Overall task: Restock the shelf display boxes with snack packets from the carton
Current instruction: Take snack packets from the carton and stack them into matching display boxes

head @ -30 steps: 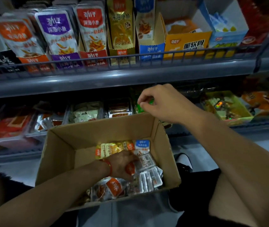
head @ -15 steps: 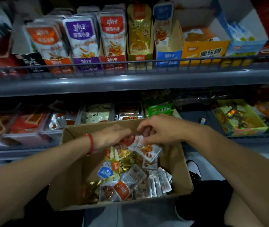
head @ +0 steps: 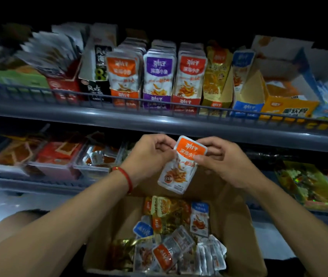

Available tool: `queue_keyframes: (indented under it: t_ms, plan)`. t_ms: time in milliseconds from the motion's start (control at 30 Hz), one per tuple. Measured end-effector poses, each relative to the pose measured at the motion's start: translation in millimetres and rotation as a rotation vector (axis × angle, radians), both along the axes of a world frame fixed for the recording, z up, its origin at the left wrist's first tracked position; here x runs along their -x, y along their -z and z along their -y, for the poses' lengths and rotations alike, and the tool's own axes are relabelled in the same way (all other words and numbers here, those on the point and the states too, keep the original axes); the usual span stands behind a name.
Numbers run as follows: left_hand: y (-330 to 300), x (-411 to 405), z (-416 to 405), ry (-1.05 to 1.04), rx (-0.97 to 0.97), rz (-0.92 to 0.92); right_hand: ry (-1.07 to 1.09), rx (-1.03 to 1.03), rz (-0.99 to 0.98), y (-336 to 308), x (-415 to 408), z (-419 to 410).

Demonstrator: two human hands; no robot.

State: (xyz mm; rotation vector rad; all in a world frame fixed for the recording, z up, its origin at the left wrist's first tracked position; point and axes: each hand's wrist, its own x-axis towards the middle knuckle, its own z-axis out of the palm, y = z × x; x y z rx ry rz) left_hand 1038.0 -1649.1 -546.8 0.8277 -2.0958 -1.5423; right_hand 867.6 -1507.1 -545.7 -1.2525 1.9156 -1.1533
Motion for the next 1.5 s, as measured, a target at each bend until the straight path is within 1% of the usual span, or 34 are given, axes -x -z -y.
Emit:
queue_keyframes:
  t_ms: [100, 167, 200, 267, 333, 367, 433, 533, 667, 800, 1000, 1100, 1233, 1333, 1400, 1433, 1500]
  plan:
    - [-9.3, -8.4, 11.1, 0.012, 0.048, -0.033, 0.019, 0.058, -0.123, -9.5, -6.5, 10.7]
    - [-13.1, -13.7, 24.4, -0.069, 0.139, -0.085, 0.074, 0.09, -0.237, -16.2, -10.4, 22.6]
    - [-14.7, -17.2, 33.8, -0.153, 0.226, -0.107, 0.11, 0.119, -0.281, -21.8, -11.8, 29.6]
    - [-19.8, -27.0, 54.4, -0.332, 0.511, -0.091, 0.161, 0.218, -0.299, -39.3, -13.3, 45.8]
    - [-22.1, -35.5, 73.0, -0.421, 0.786, -0.041, 0.192, 0.358, -0.319, -64.5, -17.5, 64.0]
    - [-22.6, -38.2, 79.2, -0.427, 0.87, -0.024, 0.201, 0.434, -0.346, -77.2, -20.7, 73.9]
    - [-23.5, -39.6, 85.4, -0.408, 0.97, -0.017, 0.222, 0.551, -0.417, -99.9, -30.5, 94.5]
    - [-25.3, -36.1, 87.3, -0.361, 1.083, 0.037, 0.209, 0.604, -0.516, -118.2, -46.5, 124.1]
    - [-26.8, -31.3, 88.5, -0.355, 1.097, 0.127, 0.197, 0.621, -0.714, -117.9, -58.5, 155.9]
    - [-26.0, -29.2, 91.0, -0.351, 1.111, 0.159, 0.112, 0.645, -0.961, -108.4, -54.1, 169.4]
    - [-26.0, -27.3, 87.8, -0.347, 1.09, 0.182, 0.051, 0.741, -1.147, -114.5, -45.4, 168.1]
    - [-25.2, -25.2, 87.1, -0.356, 1.07, 0.198, -0.005, 0.701, -1.189, -111.9, -46.2, 171.5]
    - [-27.6, -24.4, 87.7, -0.373, 1.053, 0.197, -0.036, 0.62, -1.154, -107.3, -48.7, 176.4]
    - [-27.5, -24.6, 86.8, -0.368, 1.062, 0.199, -0.013, 0.444, -1.14, -104.8, -53.2, 184.0]
    - [-27.1, -25.2, 86.4, -0.359, 1.059, 0.198, 0.041, 0.37, -1.183, -105.6, -55.9, 187.7]
    - [-27.0, -25.5, 86.5, -0.354, 1.052, 0.199, 0.07, 0.391, -1.203, -107.1, -58.5, 187.4]
    - [-26.4, -26.4, 86.9, -0.351, 1.047, 0.191, 0.088, 0.531, -1.198, -109.2, -63.4, 184.8]
